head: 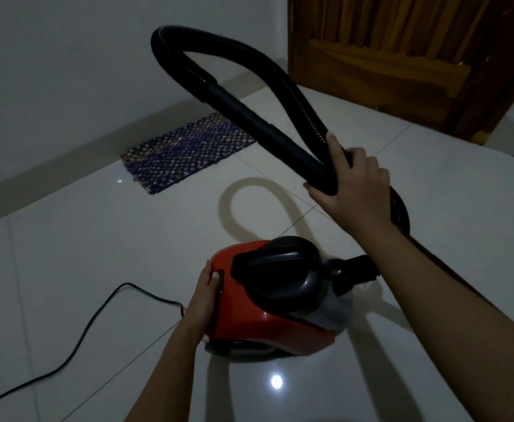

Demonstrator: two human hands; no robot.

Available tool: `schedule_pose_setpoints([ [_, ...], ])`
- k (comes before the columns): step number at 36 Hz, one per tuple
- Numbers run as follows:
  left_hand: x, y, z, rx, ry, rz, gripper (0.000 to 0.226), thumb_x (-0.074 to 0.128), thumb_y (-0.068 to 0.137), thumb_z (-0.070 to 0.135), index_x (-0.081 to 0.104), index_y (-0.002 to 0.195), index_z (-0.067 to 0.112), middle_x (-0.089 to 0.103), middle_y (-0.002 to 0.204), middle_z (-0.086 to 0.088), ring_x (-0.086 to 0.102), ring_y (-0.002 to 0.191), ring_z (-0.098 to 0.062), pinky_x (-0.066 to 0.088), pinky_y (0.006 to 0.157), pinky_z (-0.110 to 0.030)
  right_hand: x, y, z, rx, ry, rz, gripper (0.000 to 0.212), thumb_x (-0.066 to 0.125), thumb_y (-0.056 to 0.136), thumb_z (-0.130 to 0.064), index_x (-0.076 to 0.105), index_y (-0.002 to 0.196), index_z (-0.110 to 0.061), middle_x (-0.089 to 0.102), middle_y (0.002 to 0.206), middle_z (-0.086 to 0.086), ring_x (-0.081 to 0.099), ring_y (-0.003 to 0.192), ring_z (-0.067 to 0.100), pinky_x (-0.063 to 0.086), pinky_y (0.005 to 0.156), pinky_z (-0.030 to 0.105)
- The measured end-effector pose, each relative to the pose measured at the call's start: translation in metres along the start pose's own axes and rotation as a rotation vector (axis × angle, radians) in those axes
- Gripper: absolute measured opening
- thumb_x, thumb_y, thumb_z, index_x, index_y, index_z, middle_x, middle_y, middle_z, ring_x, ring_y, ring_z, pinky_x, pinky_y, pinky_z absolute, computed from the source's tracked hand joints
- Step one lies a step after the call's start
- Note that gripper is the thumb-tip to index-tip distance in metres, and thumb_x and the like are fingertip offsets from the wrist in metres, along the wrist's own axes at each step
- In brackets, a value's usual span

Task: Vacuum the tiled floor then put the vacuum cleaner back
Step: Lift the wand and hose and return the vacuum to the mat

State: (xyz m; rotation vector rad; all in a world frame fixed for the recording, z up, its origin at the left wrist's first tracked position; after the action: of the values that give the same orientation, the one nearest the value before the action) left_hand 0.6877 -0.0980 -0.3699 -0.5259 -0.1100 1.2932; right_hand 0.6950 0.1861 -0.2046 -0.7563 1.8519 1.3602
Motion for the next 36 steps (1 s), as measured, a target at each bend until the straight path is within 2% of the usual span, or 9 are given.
schedule_pose_setpoints([
  [12, 0.000, -0.003, -0.002, -0.006, -0.058, 0.044, 0.050, 0.028, 0.103, 0.035, 0.012, 0.151, 0.031, 0.018, 0.159, -0.002, 0.026, 0.142, -0.026, 0.028, 0.112, -0.043, -0.001, -0.003, -0.011, -0.018, 0.011, 0.021, 0.085, 0.044, 0.074, -0.062, 0.039, 0.146, -0.017, 0.060, 0.100, 0.019, 0.057, 0.077, 0.035, 0.045, 0.066, 0.041],
  [21, 0.001, -0.007, 0.002, 0.018, -0.037, 0.062, 0.050, 0.026, 0.103, 0.034, 0.013, 0.151, 0.027, 0.018, 0.159, -0.003, 0.025, 0.143, -0.025, 0.027, 0.113, -0.043, 0.000, -0.004, -0.016, -0.021, 0.005, 0.026, 0.089, 0.067, 0.070, -0.055, 0.039, 0.145, -0.018, 0.061, 0.100, 0.020, 0.058, 0.078, 0.036, 0.046, 0.067, 0.042],
  [30, 0.002, -0.010, 0.005, 0.003, -0.013, 0.124, 0.049, 0.025, 0.104, 0.032, 0.014, 0.151, 0.026, 0.019, 0.159, -0.004, 0.024, 0.143, -0.026, 0.024, 0.114, -0.044, -0.002, -0.005, -0.015, -0.009, -0.009, 0.014, 0.094, 0.069, 0.070, -0.063, 0.037, 0.146, -0.018, 0.060, 0.105, 0.020, 0.059, 0.083, 0.037, 0.047, 0.070, 0.044],
  [33, 0.003, -0.011, 0.008, 0.017, -0.010, 0.141, 0.048, 0.026, 0.104, 0.028, 0.018, 0.151, 0.023, 0.023, 0.158, -0.004, 0.026, 0.142, -0.025, 0.025, 0.113, -0.040, -0.003, -0.005, -0.015, -0.008, -0.013, 0.022, 0.095, 0.069, 0.069, -0.064, 0.039, 0.146, -0.018, 0.061, 0.104, 0.019, 0.059, 0.082, 0.037, 0.047, 0.069, 0.044],
  [36, 0.003, -0.012, 0.011, 0.034, 0.008, 0.136, 0.046, 0.028, 0.104, 0.024, 0.024, 0.149, 0.020, 0.031, 0.153, -0.006, 0.033, 0.138, -0.025, 0.030, 0.106, -0.035, -0.003, -0.006, -0.014, -0.009, -0.012, 0.024, 0.095, 0.071, 0.067, -0.063, 0.039, 0.145, -0.018, 0.061, 0.103, 0.019, 0.059, 0.081, 0.036, 0.046, 0.068, 0.043],
])
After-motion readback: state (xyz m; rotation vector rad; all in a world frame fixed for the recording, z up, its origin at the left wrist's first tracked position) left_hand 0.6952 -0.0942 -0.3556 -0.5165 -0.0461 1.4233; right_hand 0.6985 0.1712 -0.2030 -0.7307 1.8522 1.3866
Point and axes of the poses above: each hand's wrist, its own y-axis towards the middle knuckle, its own x-axis out of the palm, z = x × y, the point moved 6 cm from there along y, towards the middle knuckle
